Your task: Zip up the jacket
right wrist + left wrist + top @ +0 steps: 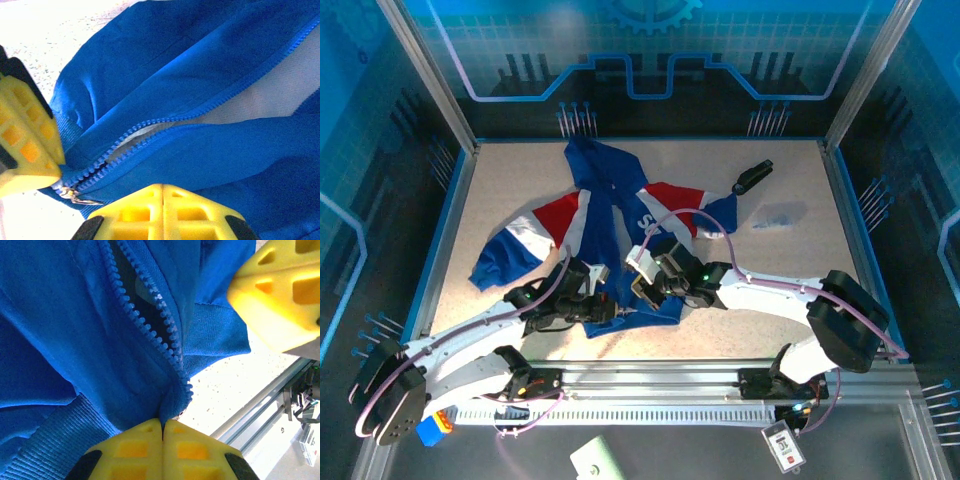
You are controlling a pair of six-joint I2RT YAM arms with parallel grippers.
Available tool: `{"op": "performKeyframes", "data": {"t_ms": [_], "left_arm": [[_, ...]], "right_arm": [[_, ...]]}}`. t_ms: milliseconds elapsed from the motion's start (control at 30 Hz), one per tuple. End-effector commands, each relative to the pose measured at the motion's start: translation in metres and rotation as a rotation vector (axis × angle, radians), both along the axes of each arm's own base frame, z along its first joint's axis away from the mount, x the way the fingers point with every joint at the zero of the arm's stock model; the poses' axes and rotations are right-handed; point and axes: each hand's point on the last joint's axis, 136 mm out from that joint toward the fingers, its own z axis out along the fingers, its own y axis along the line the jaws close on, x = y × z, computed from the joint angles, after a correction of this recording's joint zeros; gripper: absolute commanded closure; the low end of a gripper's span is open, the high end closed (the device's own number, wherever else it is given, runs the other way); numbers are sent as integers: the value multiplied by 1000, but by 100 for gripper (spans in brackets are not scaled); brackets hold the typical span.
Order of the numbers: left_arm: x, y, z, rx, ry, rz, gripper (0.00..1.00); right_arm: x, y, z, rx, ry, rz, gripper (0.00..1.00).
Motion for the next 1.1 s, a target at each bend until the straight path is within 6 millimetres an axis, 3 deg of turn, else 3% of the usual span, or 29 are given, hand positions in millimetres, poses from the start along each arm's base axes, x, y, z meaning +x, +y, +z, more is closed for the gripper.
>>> {"op": "performKeyframes", "data": {"t_ms": [0,200,433,500,633,867,1067], "left_arm": [[-8,3,-3,23,11,-14,100],[-6,1,1,15,12,-15,100],[1,-6,15,2,52,13,100],[5,-9,23,-11,54,23,100],[9,-12,35,-21,81,40,100],[13,-18,52,-35,96,50,100],[15,-20,56,-40,92,51,100]], "right_arm": [[10,3,12,11,-42,-24,100],[-18,5,12,128,-138,114,99],[-45,5,-4,94,-277,206,78],[-48,8,-7,94,-301,219,77],[-50,13,-8,70,-357,222,71],[-42,18,-7,51,-404,193,71],[-38,20,-5,46,-418,170,69]]}}
